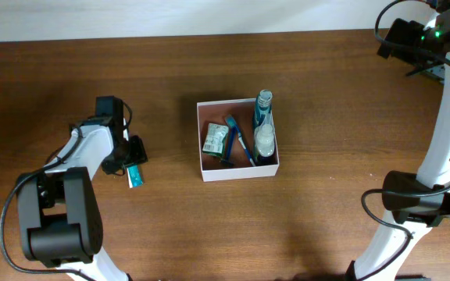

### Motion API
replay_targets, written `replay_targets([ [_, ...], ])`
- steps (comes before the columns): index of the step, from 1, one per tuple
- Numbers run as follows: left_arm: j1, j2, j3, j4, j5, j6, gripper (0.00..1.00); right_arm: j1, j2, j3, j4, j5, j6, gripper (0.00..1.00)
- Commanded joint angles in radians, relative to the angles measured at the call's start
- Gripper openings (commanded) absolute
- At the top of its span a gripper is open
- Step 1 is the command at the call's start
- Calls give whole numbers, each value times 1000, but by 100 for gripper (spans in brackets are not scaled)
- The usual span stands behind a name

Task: Pack container
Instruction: 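Open the left gripper and move it left over the Colgate tube, then close the left gripper on the Colgate tube and lift it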

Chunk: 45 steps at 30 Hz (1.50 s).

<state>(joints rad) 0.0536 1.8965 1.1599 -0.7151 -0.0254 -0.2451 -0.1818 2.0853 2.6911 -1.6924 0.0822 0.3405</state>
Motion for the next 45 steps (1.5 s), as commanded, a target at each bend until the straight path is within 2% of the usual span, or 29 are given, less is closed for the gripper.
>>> replay_targets([
  [1, 2, 0, -8, 8, 14, 16, 63, -3, -14, 2, -6, 8, 4, 98],
  [4, 2, -1, -8, 9, 14, 16, 61, -3, -14, 2, -6, 8, 4, 99],
  [6, 2, 0, -8, 9, 14, 16, 54, -3, -14, 2, -6, 8, 4, 98],
  [7, 2, -1, -8, 13, 14, 16, 48, -3, -14, 2, -6, 8, 4, 98],
  [8, 2, 0, -8, 21, 14, 16, 46, -3, -14, 2, -6, 8, 4, 98],
  [19, 2, -1, -8, 108, 11, 16, 43, -3, -14, 2, -6, 8, 4, 98],
  [30, 2, -1, -10, 111, 11, 16, 38, -3, -14, 2, -6, 8, 4, 98],
  [33, 2, -1, -10, 109, 11, 16, 29, -3, -14, 2, -6, 8, 4, 98],
  [37, 2, 0, -10, 109, 11, 16, 25, -3, -14, 2, -6, 8, 4, 98],
  [41, 2, -1, -9, 109, 11, 16, 10, -3, -14, 2, -6, 8, 4, 98],
  [45, 2, -9, 5, 93, 12, 15, 5, -3, -14, 2, -6, 8, 4, 98],
])
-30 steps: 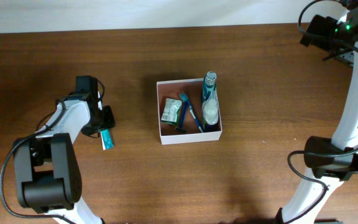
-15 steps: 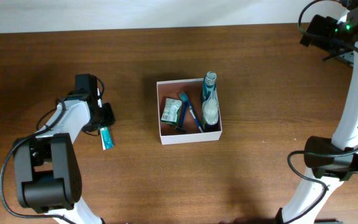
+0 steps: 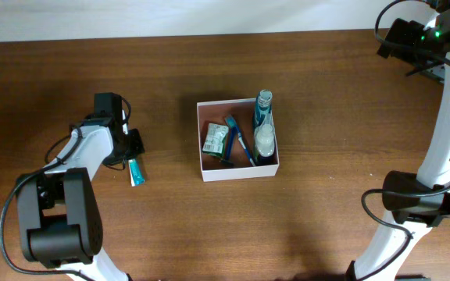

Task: Pack container
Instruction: 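Close the left gripper on the Colgate tube and lift it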

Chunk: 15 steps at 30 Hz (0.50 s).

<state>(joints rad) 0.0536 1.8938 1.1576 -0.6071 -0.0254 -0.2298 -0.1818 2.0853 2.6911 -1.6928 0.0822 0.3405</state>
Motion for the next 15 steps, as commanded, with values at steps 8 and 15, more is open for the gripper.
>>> replay_targets([
  [8, -10, -94, 101, -67, 140, -1, 3, -3, -14, 2, -5, 8, 4, 98],
  [15, -98, -229, 186, -62, 154, -130, 2, -3, -14, 2, -5, 8, 4, 98],
])
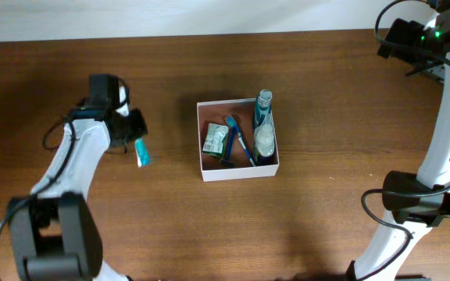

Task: Pack container
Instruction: 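Close the left gripper on the Colgate tube and lift it, then carry the Colgate tube right and lower it into the box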

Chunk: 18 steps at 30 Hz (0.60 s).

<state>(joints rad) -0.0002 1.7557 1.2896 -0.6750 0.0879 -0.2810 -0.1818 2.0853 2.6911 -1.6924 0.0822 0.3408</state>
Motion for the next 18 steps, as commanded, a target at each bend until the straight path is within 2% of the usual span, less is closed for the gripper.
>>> replay_targets([
  [1, -61, -108, 64, 11, 40, -91, 2, -3, -14, 2, -6, 8, 4, 98],
  [11, -256, -155, 82, 63, 40, -244, 1, -3, -14, 2, -6, 8, 4, 98],
  [18, -378, -145, 82, 89, -1, -249, 1, -3, -14, 2, -6, 8, 4, 98],
])
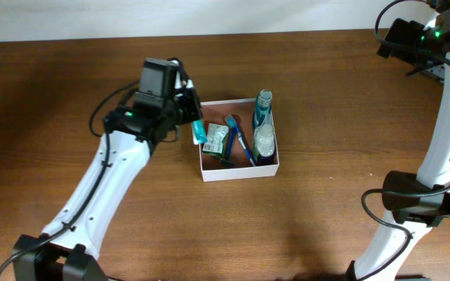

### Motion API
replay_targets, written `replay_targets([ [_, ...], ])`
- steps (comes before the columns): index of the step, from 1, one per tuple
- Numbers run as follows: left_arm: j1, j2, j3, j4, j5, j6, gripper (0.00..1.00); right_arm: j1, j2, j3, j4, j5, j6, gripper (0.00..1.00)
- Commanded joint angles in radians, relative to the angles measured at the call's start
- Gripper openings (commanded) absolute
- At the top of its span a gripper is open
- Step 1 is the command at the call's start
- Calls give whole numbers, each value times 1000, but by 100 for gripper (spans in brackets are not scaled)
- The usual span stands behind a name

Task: Pack container
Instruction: 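Carry the Colgate tube right and lower it into the box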

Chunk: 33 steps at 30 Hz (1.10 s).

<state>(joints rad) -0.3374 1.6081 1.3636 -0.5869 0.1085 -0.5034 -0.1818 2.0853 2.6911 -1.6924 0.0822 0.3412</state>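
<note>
A white open box [238, 170] sits mid-table. It holds a green packet [215, 140], a blue toothbrush [237, 140] and a clear bottle with a blue cap [264, 125]. My left gripper [194, 125] hangs at the box's left wall, shut on a small teal and white tube [198, 130] that points down over the rim. My right arm [444, 117] stands folded at the far right edge; its gripper is out of view.
Brown wooden table [326, 218] all around the box. A pale wall strip runs along the far edge. The right arm's base [412, 204] sits at the right front.
My left arm has swung right with the tube. The tube was in the air well left of the box; now it hangs at the box's left wall.
The teal tube lay on the table at far left with my left gripper down at it. Then the gripper was closed on it. Then it was held above the table, and now it is carried across to the box's left rim. The right arm stayed put.
</note>
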Motion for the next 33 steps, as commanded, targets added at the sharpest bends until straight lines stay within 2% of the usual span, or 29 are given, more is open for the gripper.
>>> replay_targets([
  [1, -54, 7, 8, 1, -32, -27, 1, -3, -14, 2, -6, 8, 3, 98],
  [8, -113, 80, 8, 3, -45, -27, 1, -3, -14, 2, -6, 8, 3, 98],
  [17, -119, 191, 8, 26, -45, -27, 1, -3, -14, 2, -6, 8, 3, 99],
  [27, -121, 235, 8, 22, -44, -27, 1, -3, -14, 2, -6, 8, 3, 99],
  [33, -121, 237, 8, -42, -45, -27, 1, -3, -14, 2, -6, 8, 3, 98],
])
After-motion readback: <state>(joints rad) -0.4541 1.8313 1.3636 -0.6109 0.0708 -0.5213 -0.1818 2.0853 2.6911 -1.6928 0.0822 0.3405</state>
